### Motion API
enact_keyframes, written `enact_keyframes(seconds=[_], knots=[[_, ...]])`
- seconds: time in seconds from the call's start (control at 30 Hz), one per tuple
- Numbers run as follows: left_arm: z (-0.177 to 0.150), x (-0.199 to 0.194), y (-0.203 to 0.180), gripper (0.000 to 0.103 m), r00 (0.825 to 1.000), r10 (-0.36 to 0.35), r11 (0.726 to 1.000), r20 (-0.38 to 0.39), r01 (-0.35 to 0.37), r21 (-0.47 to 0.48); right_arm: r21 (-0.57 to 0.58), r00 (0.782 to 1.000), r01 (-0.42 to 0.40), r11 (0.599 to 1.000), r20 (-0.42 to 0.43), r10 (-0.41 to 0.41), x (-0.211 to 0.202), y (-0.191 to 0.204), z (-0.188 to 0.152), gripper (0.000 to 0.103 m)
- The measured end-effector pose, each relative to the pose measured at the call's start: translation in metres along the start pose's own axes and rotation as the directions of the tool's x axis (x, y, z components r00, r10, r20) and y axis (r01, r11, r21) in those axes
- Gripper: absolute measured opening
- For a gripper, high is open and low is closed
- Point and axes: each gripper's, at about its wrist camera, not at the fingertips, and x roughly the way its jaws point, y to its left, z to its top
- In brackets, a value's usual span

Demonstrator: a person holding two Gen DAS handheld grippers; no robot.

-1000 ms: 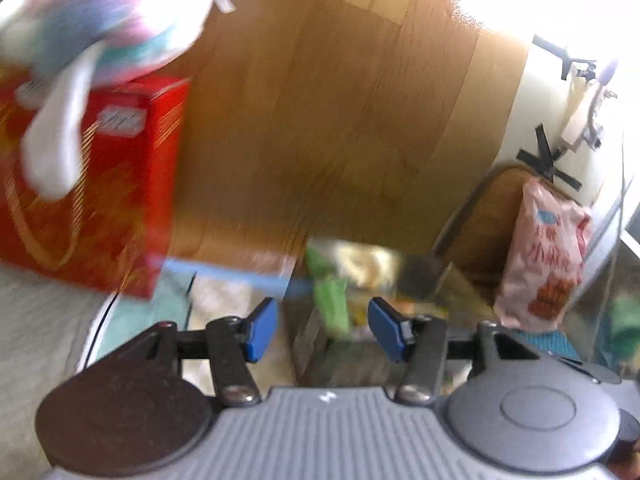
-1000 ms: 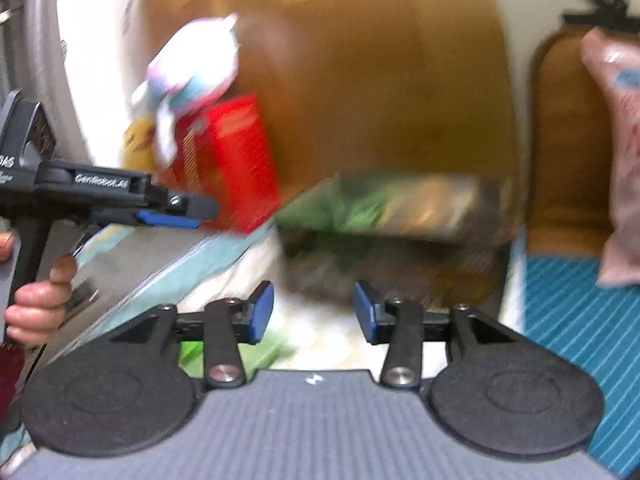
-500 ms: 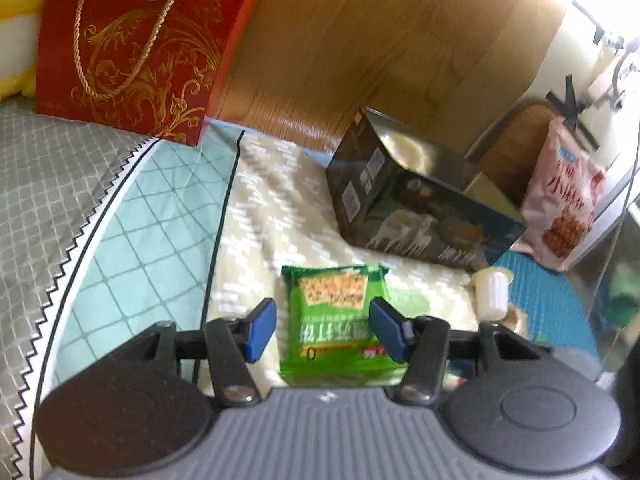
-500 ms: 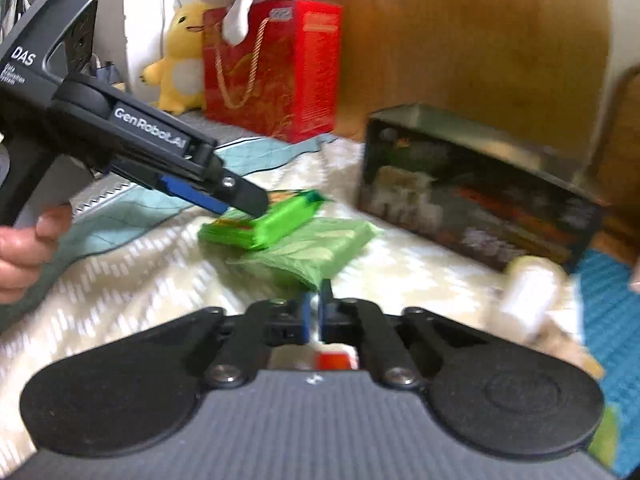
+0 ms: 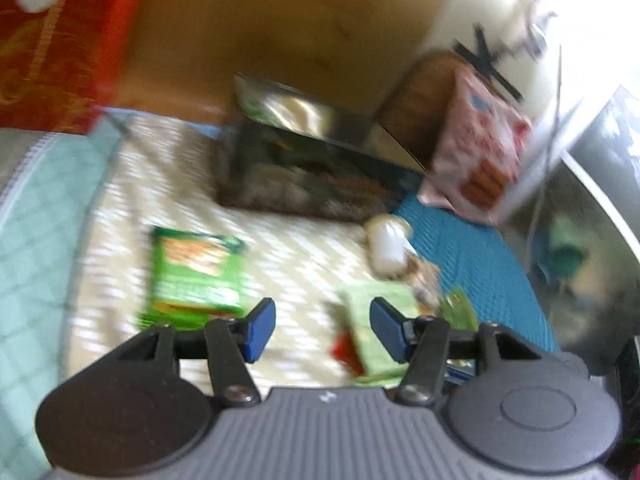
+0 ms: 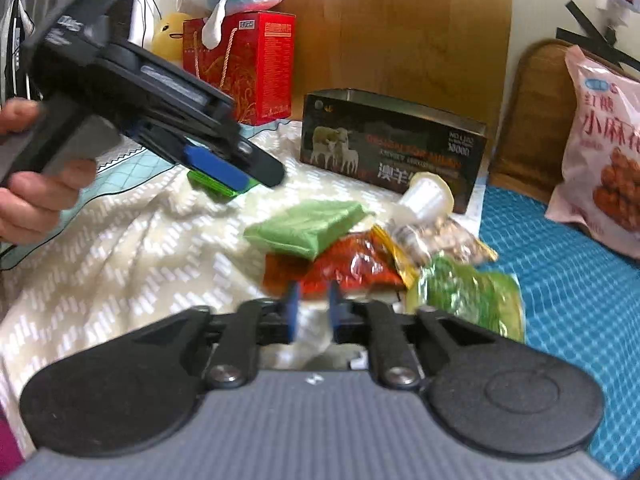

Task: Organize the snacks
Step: 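Grasp the leaf-printed light green packet with the left gripper, then drop the leaf-printed packet into the tin box with the left gripper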

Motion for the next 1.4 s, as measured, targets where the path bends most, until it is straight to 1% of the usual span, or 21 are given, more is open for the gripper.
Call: enact_keyframes(seconds=[0.03, 0.07, 0.17, 0.23, 0.3, 0.4, 0.53, 0.6, 0.67, 0.7, 0.73, 0.77, 0.8, 0.83, 0.9, 1.0, 1.1, 1.2, 1.3, 1.37, 1.4], knots=[[-0.001, 0.006, -0.005, 0.057, 1.0, 0.001, 1.0, -0.014, 0.0, 0.008, -0.002, 1.0, 0.001, 1.0, 0.006, -0.001, -0.001, 0.001, -0.001, 0.039], [-0.002, 0.013, -0.009, 0.057, 1.0, -0.001, 1.0, -0.031, 0.001, 0.013, -0.006, 1.0, 0.0, 1.0, 0.012, 0.0, -0.002, 0.002, -0.002, 0.041], [-0.006, 0.026, -0.02, 0.058, 0.998, -0.014, 0.999, -0.066, 0.016, 0.028, -0.02, 1.0, -0.008, 1.0, 0.025, 0.009, -0.001, 0.005, -0.002, 0.042], [-0.008, 0.03, -0.025, 0.066, 0.997, -0.003, 0.999, -0.075, 0.007, 0.043, -0.022, 0.999, -0.015, 1.0, 0.037, 0.016, -0.001, 0.005, -0.001, 0.045], [-0.01, 0.03, -0.025, 0.071, 0.997, 0.013, 0.999, -0.077, -0.009, 0.05, -0.024, 0.999, -0.016, 1.0, 0.046, 0.017, 0.002, 0.005, 0.002, 0.046], [-0.01, 0.029, -0.024, 0.073, 0.997, 0.028, 0.999, -0.074, -0.025, 0.046, -0.012, 0.998, -0.023, 1.0, 0.05, 0.024, 0.009, 0.003, 0.008, 0.047], [-0.008, 0.034, -0.019, 0.073, 0.996, 0.017, 1.0, -0.087, -0.015, 0.025, 0.015, 0.998, -0.046, 0.999, 0.048, 0.045, 0.022, 0.003, 0.015, 0.047], [-0.009, 0.037, -0.019, 0.07, 0.996, 0.009, 1.0, -0.093, -0.007, 0.023, 0.019, 0.998, -0.046, 0.999, 0.038, 0.045, 0.029, 0.003, 0.016, 0.047], [-0.009, 0.039, -0.02, 0.059, 0.996, -0.006, 0.999, -0.088, 0.009, 0.036, 0.032, 0.998, -0.051, 0.998, 0.042, 0.049, 0.032, 0.004, 0.016, 0.045], [-0.01, 0.04, -0.02, 0.052, 0.995, -0.035, 0.999, -0.098, 0.037, 0.025, 0.028, 0.998, -0.04, 0.999, 0.045, 0.039, 0.033, 0.005, 0.016, 0.04], [-0.01, 0.042, -0.019, 0.05, 0.994, -0.04, 0.999, -0.098, 0.042, 0.013, 0.026, 0.999, -0.03, 0.999, 0.044, 0.029, 0.033, 0.007, 0.017, 0.032], [-0.01, 0.041, -0.019, 0.048, 0.995, -0.041, 0.999, -0.091, 0.042, 0.013, 0.031, 0.999, -0.027, 0.999, 0.041, 0.026, 0.034, 0.006, 0.017, 0.029], [-0.01, 0.04, -0.019, 0.043, 0.996, -0.041, 0.999, -0.084, 0.042, 0.016, 0.038, 0.999, -0.022, 0.999, 0.044, 0.021, 0.033, 0.006, 0.017, 0.026], [-0.01, 0.039, -0.02, 0.039, 0.996, -0.047, 0.999, -0.082, 0.048, 0.014, 0.046, 0.998, -0.024, 0.999, 0.053, 0.022, 0.031, 0.005, 0.019, 0.026], [-0.008, 0.034, -0.023, 0.037, 0.997, -0.042, 0.999, -0.069, 0.044, 0.023, 0.038, 0.996, -0.01, 0.999, 0.086, 0.007, 0.025, 0.007, 0.023, 0.025], [-0.002, 0.022, -0.031, 0.038, 0.999, -0.042, 0.997, -0.022, 0.044, 0.064, 0.014, 0.988, 0.017, 1.0, 0.154, -0.019, 0.018, 0.006, 0.035, 0.025], [0.013, 0.009, -0.042, 0.037, 0.998, -0.043, 0.993, 0.042, 0.038, 0.111, 0.007, 0.977, 0.045, 0.999, 0.208, -0.045, 0.017, -0.001, 0.049, 0.025], [0.033, 0.007, -0.051, 0.037, 0.996, -0.044, 0.989, 0.079, 0.032, 0.142, -0.008, 0.967, 0.089, 0.996, 0.242, -0.084, 0.023, -0.015, 0.066, 0.025], [0.063, 0.018, -0.063, 0.038, 0.992, -0.048, 0.983, 0.116, 0.026, 0.184, 0.016, 0.959, 0.124, 0.992, 0.254, -0.124, 0.035, -0.043, 0.088, 0.026], [0.085, 0.031, -0.07, 0.038, 0.99, -0.045, 0.98, 0.132, 0.019, 0.198, 0.03, 0.958, 0.15, 0.988, 0.243, -0.153, 0.05, -0.061, 0.101, 0.03], [0.095, 0.039, -0.073, 0.038, 0.99, -0.043, 0.979, 0.138, 0.014, 0.202, 0.024, 0.956, 0.175, 0.984, 0.235, -0.176, 0.059, -0.07, 0.107, 0.034]])
